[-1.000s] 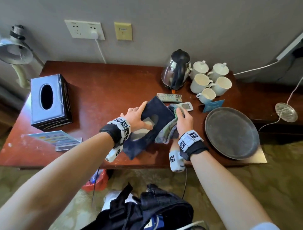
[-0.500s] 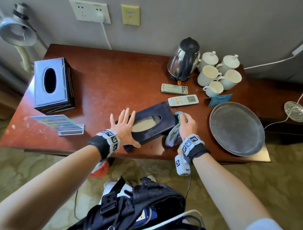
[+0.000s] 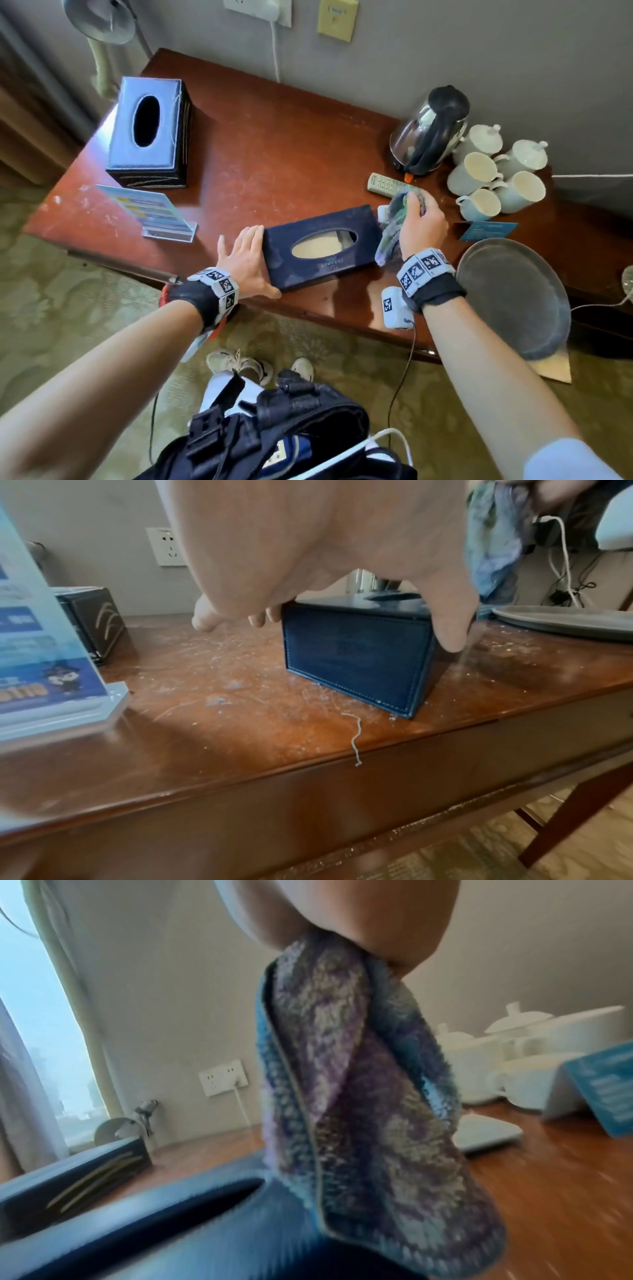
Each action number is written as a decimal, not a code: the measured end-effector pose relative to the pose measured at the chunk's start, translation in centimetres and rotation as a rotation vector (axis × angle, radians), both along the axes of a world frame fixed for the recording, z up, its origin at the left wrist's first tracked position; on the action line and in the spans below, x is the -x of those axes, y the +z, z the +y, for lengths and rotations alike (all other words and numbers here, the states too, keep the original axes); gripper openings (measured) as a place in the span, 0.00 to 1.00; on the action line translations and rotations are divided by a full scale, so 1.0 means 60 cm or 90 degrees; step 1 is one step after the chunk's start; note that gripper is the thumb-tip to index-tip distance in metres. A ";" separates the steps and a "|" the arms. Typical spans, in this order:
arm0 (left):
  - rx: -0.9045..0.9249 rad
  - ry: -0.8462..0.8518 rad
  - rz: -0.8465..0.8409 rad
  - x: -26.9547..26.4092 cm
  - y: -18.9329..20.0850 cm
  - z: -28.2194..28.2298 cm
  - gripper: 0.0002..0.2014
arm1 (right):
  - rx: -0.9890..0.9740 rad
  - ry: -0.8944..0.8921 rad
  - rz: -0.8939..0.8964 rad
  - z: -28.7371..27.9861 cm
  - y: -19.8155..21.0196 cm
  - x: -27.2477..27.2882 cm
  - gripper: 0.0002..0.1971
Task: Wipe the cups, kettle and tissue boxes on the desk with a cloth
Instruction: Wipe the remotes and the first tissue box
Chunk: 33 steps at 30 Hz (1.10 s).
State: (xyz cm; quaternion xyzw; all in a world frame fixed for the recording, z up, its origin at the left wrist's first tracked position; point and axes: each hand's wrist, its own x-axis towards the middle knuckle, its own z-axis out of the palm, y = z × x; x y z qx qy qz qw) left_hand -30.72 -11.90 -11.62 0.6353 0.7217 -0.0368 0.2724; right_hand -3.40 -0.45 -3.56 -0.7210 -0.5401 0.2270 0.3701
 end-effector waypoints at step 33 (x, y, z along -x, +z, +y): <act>-0.015 0.096 -0.154 0.014 -0.005 0.011 0.71 | 0.007 0.328 -0.176 -0.044 -0.152 0.009 0.21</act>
